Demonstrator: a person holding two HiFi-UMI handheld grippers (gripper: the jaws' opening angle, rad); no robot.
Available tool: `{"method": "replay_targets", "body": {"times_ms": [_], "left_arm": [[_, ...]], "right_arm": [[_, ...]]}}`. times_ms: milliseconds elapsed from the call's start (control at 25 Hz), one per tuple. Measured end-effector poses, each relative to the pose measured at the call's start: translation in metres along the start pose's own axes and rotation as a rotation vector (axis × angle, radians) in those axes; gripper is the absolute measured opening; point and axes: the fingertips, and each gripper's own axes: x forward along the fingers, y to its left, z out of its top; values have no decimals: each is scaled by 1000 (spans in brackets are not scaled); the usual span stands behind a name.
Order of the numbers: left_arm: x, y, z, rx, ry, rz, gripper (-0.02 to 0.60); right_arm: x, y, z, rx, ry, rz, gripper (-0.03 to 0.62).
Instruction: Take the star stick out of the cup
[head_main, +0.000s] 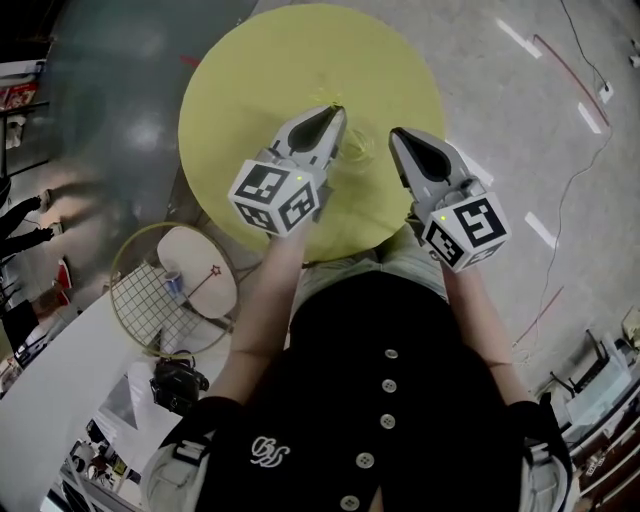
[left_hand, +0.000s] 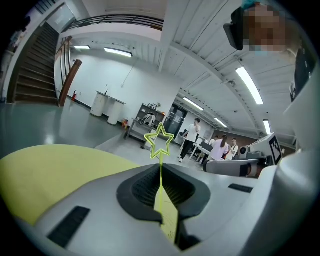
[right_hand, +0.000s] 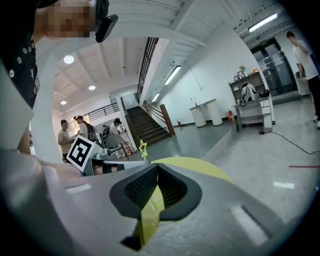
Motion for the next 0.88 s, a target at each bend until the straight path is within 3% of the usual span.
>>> {"method": "replay_targets", "body": {"times_ms": [880], "left_arm": [[-58, -47, 38, 48, -214, 84, 20]], "right_arm": [[-36, 27, 29, -83, -82, 106, 3]]}}
